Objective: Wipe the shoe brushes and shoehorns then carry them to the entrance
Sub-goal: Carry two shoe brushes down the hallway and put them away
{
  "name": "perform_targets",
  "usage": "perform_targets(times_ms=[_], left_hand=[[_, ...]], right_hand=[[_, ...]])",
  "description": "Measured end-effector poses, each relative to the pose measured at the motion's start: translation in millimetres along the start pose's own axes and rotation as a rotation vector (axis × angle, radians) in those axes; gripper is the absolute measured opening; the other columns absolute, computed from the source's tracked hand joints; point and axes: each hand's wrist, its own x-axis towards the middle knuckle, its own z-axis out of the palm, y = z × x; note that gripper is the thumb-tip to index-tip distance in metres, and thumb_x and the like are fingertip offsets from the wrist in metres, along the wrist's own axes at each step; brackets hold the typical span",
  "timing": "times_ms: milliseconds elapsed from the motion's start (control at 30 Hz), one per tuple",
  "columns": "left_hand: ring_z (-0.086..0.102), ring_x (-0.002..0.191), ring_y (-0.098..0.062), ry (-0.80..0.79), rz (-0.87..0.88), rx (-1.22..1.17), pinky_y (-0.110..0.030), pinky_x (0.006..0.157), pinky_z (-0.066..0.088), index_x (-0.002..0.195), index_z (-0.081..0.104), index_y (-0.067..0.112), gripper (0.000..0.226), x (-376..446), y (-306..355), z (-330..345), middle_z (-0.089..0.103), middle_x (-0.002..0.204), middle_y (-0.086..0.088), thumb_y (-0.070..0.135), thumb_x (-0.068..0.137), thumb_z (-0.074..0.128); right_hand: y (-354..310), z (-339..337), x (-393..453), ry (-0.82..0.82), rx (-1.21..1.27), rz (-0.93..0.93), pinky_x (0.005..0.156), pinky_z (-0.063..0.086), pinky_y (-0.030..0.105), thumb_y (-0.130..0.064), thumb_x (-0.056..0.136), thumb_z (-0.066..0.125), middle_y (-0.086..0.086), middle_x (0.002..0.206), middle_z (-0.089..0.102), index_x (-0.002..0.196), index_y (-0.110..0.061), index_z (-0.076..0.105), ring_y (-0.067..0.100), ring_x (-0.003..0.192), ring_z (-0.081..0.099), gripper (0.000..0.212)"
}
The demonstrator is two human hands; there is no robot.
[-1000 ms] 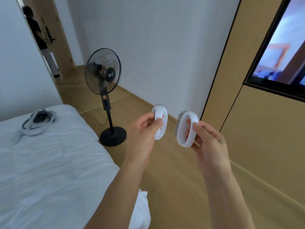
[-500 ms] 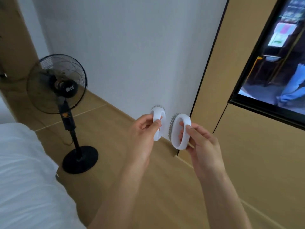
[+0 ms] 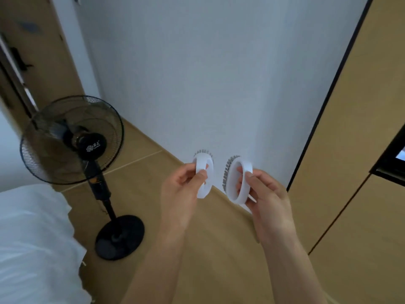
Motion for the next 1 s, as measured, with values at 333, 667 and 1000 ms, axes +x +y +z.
perform_targets(times_ms=[333,667,1000], left_hand=[[0.067,0.078,-0.005,0.264,0.08,0.016,-0.028,0.076,0.051,0.089,0.076,0.031,0.018,149,-33,53,0.073,0.083,0.008,0.015,0.089,0.068],[0.068,0.083,-0.009,0.409,0.092,0.014,-0.031,0.077,0.051,0.094,0.077,0.03,0.014,283,-64,97,0.074,0.088,0.006,0.024,0.084,0.07],[0.066,0.084,-0.009,0.45,0.078,-0.033,-0.032,0.081,0.052,0.093,0.076,0.028,0.012,457,-110,76,0.073,0.088,0.008,0.02,0.088,0.068]], right_hand=[[24,30,203,-0.279,0.096,0.126,0.092,0.053,0.045,-0.017,0.095,0.065,0.011,0.096,0.072,0.094,-0.013,0.077,0.023,0.093,0.067,0.013],[36,60,371,-0.423,0.119,0.185,0.086,0.054,0.043,-0.014,0.095,0.064,0.011,0.094,0.072,0.103,-0.012,0.076,0.019,0.086,0.068,0.014],[76,141,525,-0.436,0.11,0.147,0.075,0.057,0.033,-0.008,0.096,0.061,0.005,0.091,0.072,0.107,-0.008,0.073,0.015,0.082,0.068,0.017]])
